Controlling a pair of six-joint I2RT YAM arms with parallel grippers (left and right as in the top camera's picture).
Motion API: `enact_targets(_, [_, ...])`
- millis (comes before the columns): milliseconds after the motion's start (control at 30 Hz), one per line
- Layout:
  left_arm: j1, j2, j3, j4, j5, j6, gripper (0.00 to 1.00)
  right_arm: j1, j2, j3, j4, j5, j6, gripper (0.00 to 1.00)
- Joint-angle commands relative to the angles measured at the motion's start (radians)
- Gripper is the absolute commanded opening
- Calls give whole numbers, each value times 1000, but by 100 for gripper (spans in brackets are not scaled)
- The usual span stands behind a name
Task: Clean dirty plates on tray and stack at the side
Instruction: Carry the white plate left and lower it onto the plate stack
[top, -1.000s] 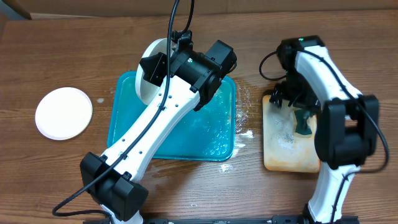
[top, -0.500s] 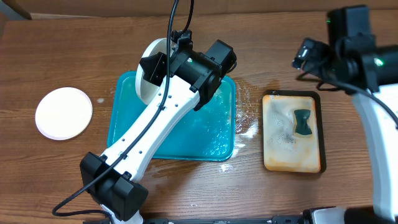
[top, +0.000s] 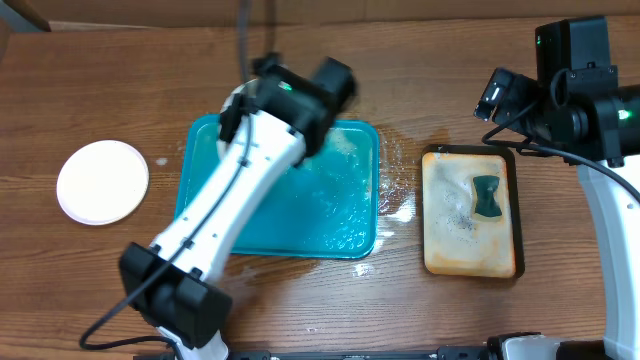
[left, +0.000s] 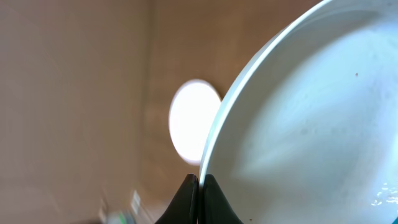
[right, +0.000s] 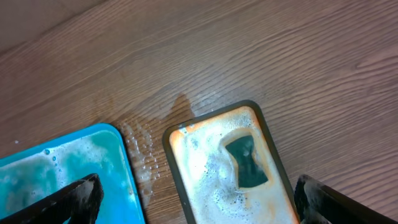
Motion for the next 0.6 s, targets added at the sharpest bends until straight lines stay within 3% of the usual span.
enact_targets(0, [141,-76,28,-4,187,-95,4,-8,-37,12,1,6,-7,100])
enact_targets(100, [273,-156,27,39,338,-87,4,-8,-43,12,1,2,-7,100])
enact_targets(300, [650,-339,23,220,822,96,4,-8,-44,12,-19,-6,-7,100])
enact_targets(433, [943,-360,-17,228,941,160,4,-8,-43,12,-38,-16,-8,100])
enact_targets(567, [1137,-359,-167,341,1121,160,4,-8,-43,12,-64,-18,-31,100])
